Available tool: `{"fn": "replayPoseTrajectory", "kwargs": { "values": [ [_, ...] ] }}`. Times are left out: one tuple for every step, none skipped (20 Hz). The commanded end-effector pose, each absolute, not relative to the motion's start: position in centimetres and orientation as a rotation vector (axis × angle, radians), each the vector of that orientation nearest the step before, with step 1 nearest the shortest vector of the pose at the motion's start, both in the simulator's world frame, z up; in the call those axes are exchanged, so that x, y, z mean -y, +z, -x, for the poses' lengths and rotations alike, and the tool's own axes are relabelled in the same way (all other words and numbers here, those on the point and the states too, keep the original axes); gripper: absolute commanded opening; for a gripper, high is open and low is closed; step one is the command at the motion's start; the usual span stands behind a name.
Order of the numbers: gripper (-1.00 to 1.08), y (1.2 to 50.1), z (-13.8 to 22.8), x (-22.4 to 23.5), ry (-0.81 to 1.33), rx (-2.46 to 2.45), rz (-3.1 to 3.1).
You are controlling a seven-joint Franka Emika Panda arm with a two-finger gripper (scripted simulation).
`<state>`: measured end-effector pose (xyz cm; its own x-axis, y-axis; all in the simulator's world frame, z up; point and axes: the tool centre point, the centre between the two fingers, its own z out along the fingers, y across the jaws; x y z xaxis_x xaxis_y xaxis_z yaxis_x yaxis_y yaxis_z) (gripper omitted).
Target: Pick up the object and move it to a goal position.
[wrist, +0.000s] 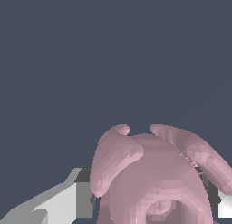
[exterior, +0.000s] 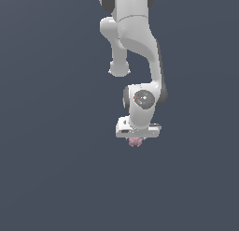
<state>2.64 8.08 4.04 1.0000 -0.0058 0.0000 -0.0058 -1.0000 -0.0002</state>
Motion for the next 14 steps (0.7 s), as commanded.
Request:
{"fn": "replayPoseTrajectory", "kwargs": {
  "values": [
    [-1.00, 4.0, -2.6, -8.1, 0.000, -0.009, 3.142],
    [-1.00, 4.0, -2.6, -8.1, 0.000, -0.009, 3.142],
    [-1.00, 4.0, -2.6, -8.1, 0.000, -0.009, 3.142],
    [-1.00, 4.0, -2.6, -8.1, 0.000, -0.009, 3.142],
    [-1.00, 4.0, -2.6, -8.1, 0.000, -0.009, 3.142],
    [-1.00, 4.0, -2.7, -8.1, 0.000, -0.009, 3.142],
    [-1.00, 4.1, -2.6, -8.1, 0.000, -0.009, 3.142],
    [-1.00, 4.1, -2.6, -8.0, 0.000, -0.009, 3.142],
    [-1.00, 4.3, -2.6, -8.0, 0.000, -0.009, 3.142],
    [-1.00, 4.5, -2.6, -8.0, 0.000, -0.009, 3.142],
    [-1.00, 4.7, -2.6, -7.9, 0.000, -0.009, 3.142],
    [-1.00, 5.0, -2.6, -7.8, 0.000, -0.009, 3.142],
    [-1.00, 5.4, -2.5, -7.8, 0.000, -0.009, 3.142],
    [-1.00, 5.8, -2.5, -7.7, 0.000, -0.009, 3.142]
  ]
}}
